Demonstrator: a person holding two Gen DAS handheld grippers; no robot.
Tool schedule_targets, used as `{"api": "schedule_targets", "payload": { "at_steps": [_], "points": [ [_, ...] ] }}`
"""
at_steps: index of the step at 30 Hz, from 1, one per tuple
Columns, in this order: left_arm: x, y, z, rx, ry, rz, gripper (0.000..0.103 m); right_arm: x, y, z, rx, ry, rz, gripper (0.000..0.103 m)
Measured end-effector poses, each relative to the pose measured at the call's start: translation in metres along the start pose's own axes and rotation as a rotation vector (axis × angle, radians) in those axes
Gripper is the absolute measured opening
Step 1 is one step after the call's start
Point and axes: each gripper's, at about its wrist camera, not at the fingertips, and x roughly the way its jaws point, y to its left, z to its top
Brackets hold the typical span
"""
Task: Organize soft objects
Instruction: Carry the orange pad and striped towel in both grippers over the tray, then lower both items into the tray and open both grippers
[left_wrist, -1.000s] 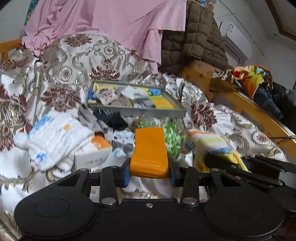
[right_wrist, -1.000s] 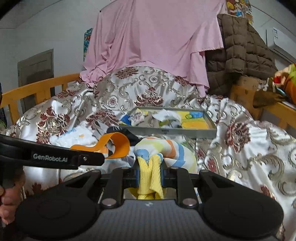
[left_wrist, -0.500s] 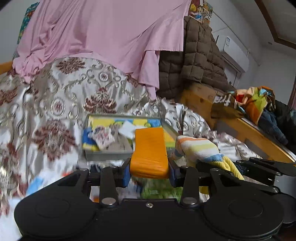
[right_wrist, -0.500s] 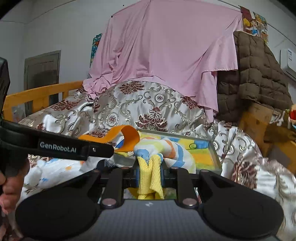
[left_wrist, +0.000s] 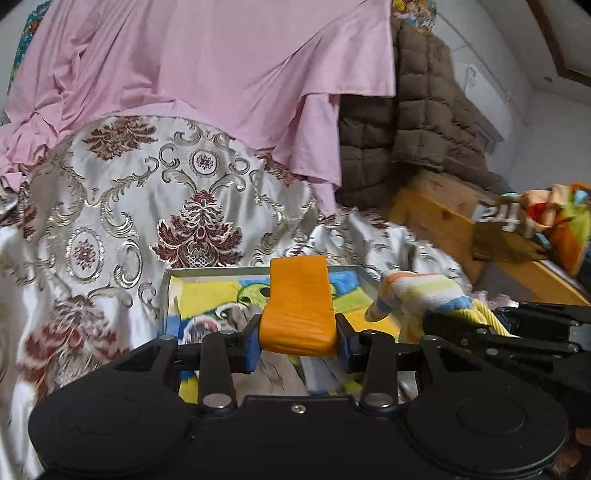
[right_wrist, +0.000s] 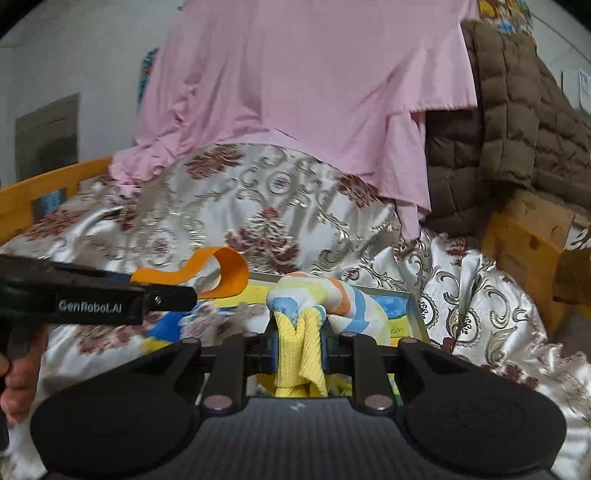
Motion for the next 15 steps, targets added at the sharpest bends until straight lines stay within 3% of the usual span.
{"api": "schedule_targets", "payload": {
  "at_steps": [8, 15],
  "points": [
    [0.087, 0.012, 0.017, -0.051, 0.031, -0.005, 0.042, 0.082, -0.033, 0.015, 0.023, 0.073, -0.072, 0.022],
    [0.137, 0.017, 0.013, -0.095, 0.084, 0.014, 0.041, 0.127, -0.057, 0.008, 0.123, 0.161, -0.083, 0.023]
  ]
}}
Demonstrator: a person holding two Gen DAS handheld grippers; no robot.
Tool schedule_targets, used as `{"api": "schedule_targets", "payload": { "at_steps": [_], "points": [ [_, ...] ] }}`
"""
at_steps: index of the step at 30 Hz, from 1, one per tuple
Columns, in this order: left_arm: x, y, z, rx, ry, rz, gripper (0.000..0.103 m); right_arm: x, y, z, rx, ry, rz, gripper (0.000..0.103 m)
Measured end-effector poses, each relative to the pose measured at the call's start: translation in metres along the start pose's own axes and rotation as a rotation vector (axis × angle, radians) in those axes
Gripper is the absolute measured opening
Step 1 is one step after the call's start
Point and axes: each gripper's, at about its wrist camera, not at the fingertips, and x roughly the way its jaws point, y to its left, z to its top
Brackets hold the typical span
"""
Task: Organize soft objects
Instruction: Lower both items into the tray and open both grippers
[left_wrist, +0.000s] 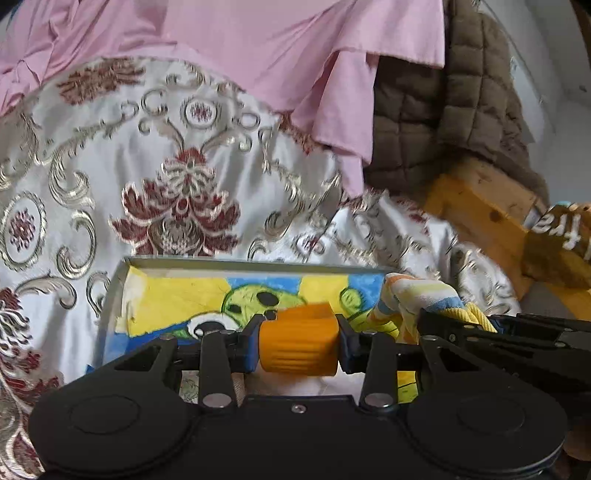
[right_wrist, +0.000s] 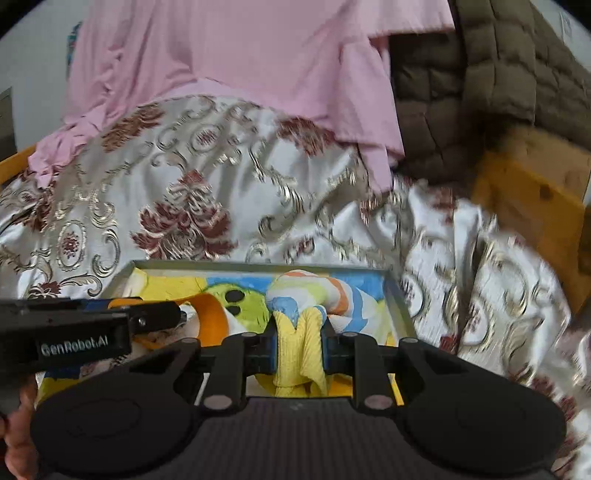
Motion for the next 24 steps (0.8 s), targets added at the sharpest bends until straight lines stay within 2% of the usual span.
{"api": "schedule_targets", "payload": {
  "at_steps": [8, 10, 14, 16, 20, 24],
  "points": [
    [0.007, 0.005, -0.014, -0.012, 0.032, 0.016, 0.041, 0.011, -0.004, -0.021, 0.029, 0.059, 0.028, 0.026],
    [0.004, 0.004, -0.016, -0.003, 0.039, 0.023, 0.041, 0.009, -0.004, -0.024, 0.038, 0.068, 0.029, 0.033],
    [-0.003, 0.001, -0.019, 0.018, 0.063, 0.050, 0.041, 0.002, -0.006, -0.029, 0.057, 0.081, 0.029, 0.039],
    [-0.007, 0.000, -0.019, 0.017, 0.073, 0.062, 0.041, -0.004, -0.007, -0.030, 0.058, 0.086, 0.026, 0.048],
    [-0.020, -0.002, -0.019, 0.017, 0.093, 0.076, 0.050, -0.020, -0.008, -0.031, 0.060, 0.081, 0.018, 0.060],
    [-0.045, -0.005, -0.018, 0.025, 0.070, 0.082, 0.057, -0.046, -0.011, -0.027, 0.074, 0.049, 0.016, 0.074]
  ]
}}
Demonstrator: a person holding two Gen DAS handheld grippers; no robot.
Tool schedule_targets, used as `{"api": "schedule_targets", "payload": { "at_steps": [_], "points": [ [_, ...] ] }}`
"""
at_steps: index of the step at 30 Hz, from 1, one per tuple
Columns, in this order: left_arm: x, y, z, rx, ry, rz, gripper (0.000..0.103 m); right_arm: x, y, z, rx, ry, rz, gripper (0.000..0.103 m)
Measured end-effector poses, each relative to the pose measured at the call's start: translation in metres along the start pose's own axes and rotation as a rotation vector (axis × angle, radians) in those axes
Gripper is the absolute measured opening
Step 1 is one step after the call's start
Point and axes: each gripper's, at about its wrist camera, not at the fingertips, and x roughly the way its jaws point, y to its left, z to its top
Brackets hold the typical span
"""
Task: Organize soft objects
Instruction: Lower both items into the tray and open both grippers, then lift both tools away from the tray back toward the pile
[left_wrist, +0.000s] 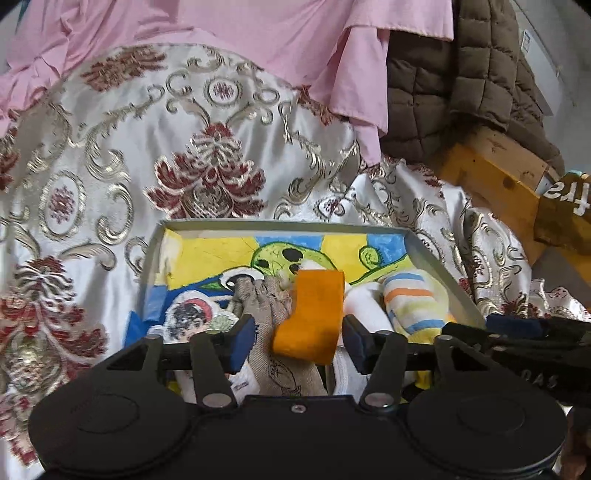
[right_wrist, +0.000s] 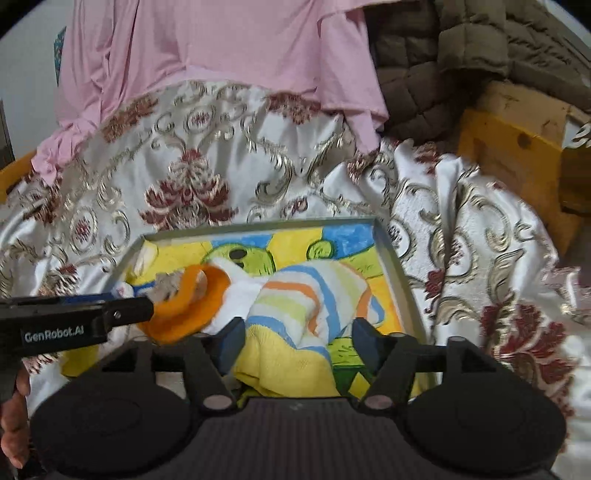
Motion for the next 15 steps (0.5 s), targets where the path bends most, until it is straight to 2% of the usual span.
{"api": "schedule_targets", "payload": {
  "at_steps": [2, 7, 11, 15],
  "points": [
    [-0.016, -0.002, 0.001, 0.007, -0.018, 0.003, 0.064, -0.018, -0.001, 0.002, 0.018, -0.030, 0.005, 0.080],
    [-0.062, -0.008, 0.004, 0.030, -0.071, 0.013, 0.071, -0.068, 0.000, 0.007, 0.033, -0.111, 0.020, 0.095],
    [-0.107, -0.015, 0.004, 0.050, -0.133, 0.012, 0.084, -0.108, 0.004, 0.007, 0.044, -0.162, 0.049, 0.099],
    [-0.149, -0.022, -0.002, 0.068, -0.188, -0.005, 0.092, -0.147, 0.011, 0.000, 0.046, -0.214, 0.082, 0.103]
  ]
}}
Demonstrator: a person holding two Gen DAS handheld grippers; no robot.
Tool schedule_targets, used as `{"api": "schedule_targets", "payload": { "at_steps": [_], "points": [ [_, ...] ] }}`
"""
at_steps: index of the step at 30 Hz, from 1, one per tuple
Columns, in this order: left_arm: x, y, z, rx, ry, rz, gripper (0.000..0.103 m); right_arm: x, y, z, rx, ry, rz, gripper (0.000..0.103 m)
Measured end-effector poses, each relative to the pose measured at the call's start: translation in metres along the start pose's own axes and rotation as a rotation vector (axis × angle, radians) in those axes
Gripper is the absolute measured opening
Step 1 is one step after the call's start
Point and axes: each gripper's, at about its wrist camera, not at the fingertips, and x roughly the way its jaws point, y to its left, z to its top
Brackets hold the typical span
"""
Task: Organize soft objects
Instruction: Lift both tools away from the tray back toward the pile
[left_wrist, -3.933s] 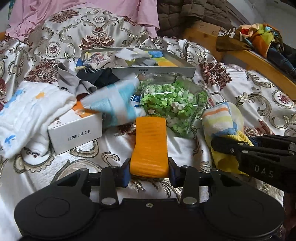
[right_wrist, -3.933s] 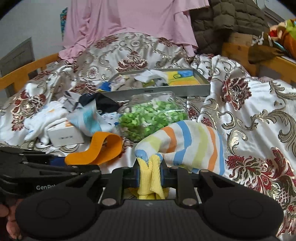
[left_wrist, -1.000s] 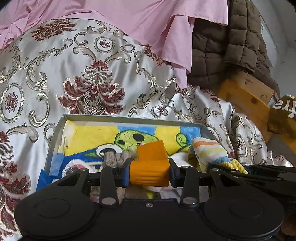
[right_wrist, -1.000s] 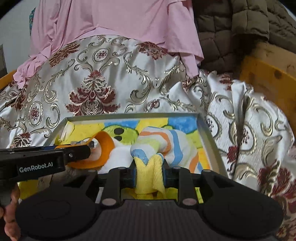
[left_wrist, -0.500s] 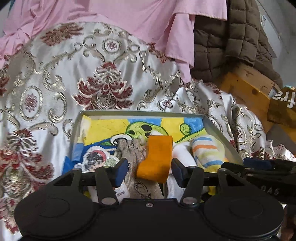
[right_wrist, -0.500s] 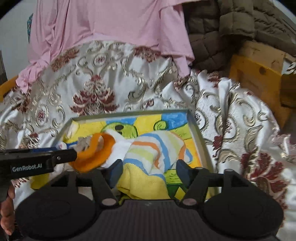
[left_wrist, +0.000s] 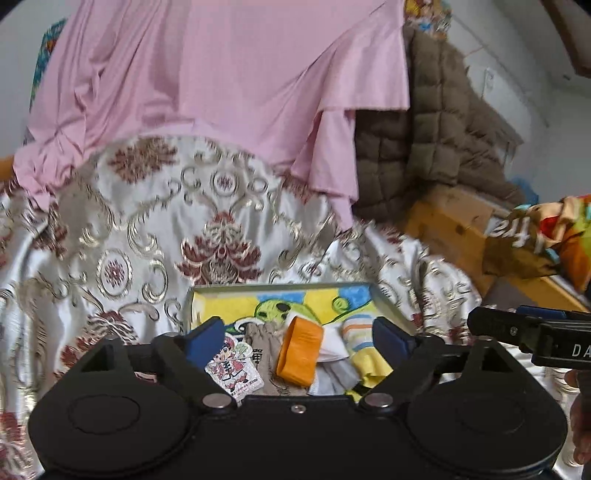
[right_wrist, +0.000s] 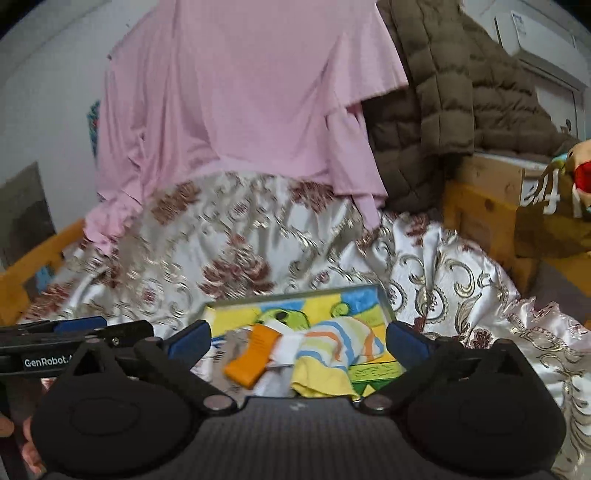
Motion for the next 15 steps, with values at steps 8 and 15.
{"api": "schedule_targets", "payload": {
  "at_steps": [8, 15],
  "points": [
    [-0.085, -0.015, -0.011, 0.028, -0.113, -0.033, 0.102, -0.075, 0.021, -0.015, -0.010, -0.081, 0.031, 0.103],
    [-0.143, -0.026, -0.027, 0.051, -0.165, -0.046, 0.102, -0.130, 0.034, -0.036, -0.007, -0.136, 0.034, 0.103]
  ]
}}
